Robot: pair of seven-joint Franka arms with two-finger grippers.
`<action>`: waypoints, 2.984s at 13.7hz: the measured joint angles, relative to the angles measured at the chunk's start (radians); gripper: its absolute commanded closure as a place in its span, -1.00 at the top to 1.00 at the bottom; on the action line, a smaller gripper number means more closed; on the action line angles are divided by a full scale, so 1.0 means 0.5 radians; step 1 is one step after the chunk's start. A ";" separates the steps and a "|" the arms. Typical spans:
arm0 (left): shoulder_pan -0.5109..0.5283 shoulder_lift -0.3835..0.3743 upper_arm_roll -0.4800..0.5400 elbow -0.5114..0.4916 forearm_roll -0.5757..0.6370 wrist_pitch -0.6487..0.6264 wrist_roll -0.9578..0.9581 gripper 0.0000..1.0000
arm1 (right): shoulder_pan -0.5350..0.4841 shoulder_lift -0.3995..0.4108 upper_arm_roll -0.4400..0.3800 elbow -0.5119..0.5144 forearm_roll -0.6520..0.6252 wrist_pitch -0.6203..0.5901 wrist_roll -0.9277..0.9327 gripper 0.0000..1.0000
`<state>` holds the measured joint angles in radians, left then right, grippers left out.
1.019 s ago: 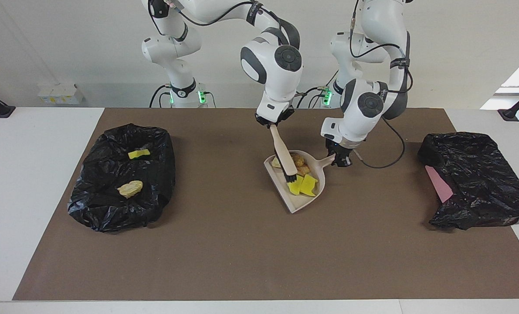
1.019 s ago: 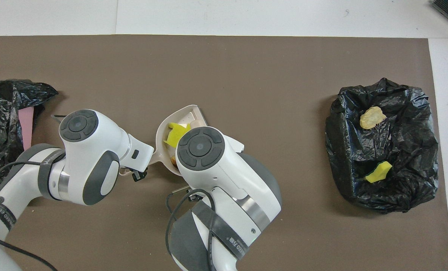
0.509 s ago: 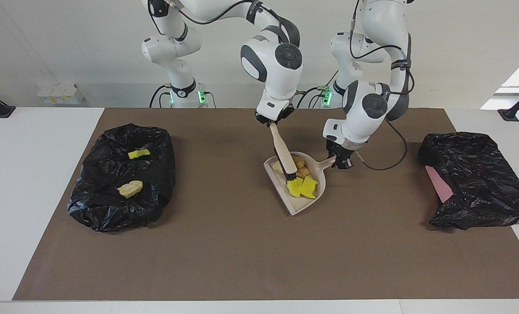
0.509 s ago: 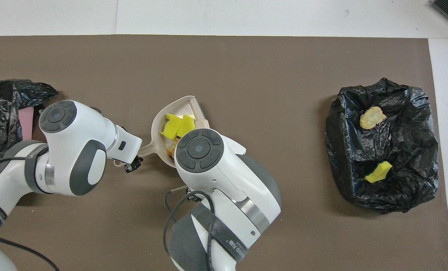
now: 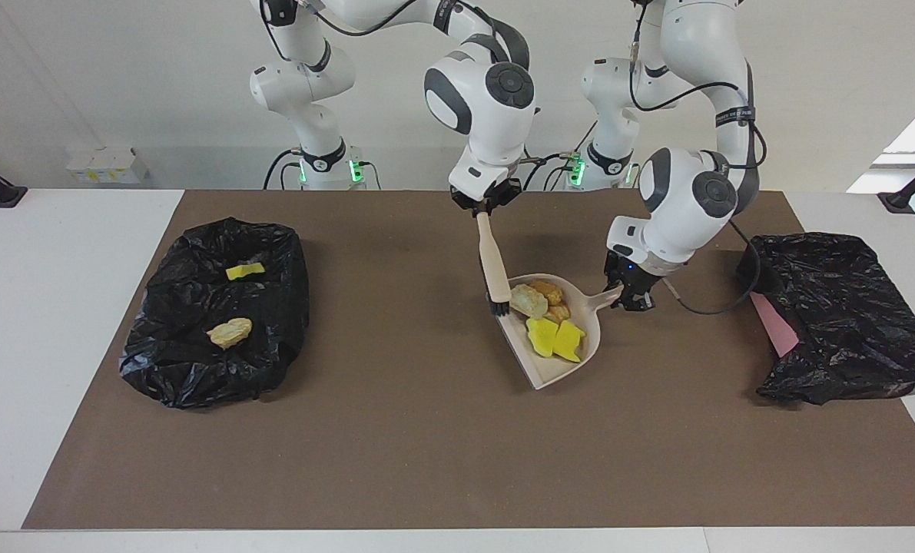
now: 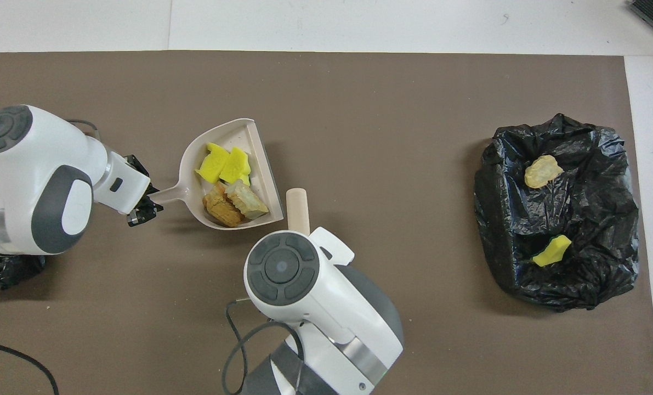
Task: Sweep and dump trash in bin
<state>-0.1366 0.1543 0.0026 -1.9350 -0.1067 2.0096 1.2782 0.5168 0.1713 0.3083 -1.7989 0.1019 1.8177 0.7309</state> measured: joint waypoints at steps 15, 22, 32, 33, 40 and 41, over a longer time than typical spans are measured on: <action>0.901 0.042 0.022 0.497 0.438 -0.442 1.001 -1.00 | 0.509 -0.331 0.005 -0.926 0.297 0.662 0.340 -1.00; 1.137 0.161 0.023 0.760 0.789 -0.340 1.157 -1.00 | 0.533 -0.314 0.000 -0.989 0.299 0.714 0.340 -0.15; 1.115 0.271 -0.018 0.903 1.721 -0.099 0.912 -1.00 | 0.139 -0.362 -0.039 -0.729 0.301 0.697 0.399 1.00; 1.112 0.271 -0.022 0.904 1.796 -0.099 0.872 -1.00 | 0.062 -0.414 -0.042 -0.706 0.300 0.637 0.398 1.00; 0.919 0.270 -0.023 0.924 2.228 -0.261 0.587 -1.00 | -0.602 -0.649 -0.061 -0.254 0.177 -0.041 0.026 1.00; 0.886 0.267 -0.022 0.934 2.285 -0.306 0.573 -1.00 | -0.696 -0.647 -0.063 -0.172 0.117 -0.117 -0.077 1.00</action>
<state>0.3066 0.2876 -0.0086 -1.4678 1.0356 1.8565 1.5648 0.1690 -0.1522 0.2771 -1.8851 0.1605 1.7593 0.6926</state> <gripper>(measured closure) 0.683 0.000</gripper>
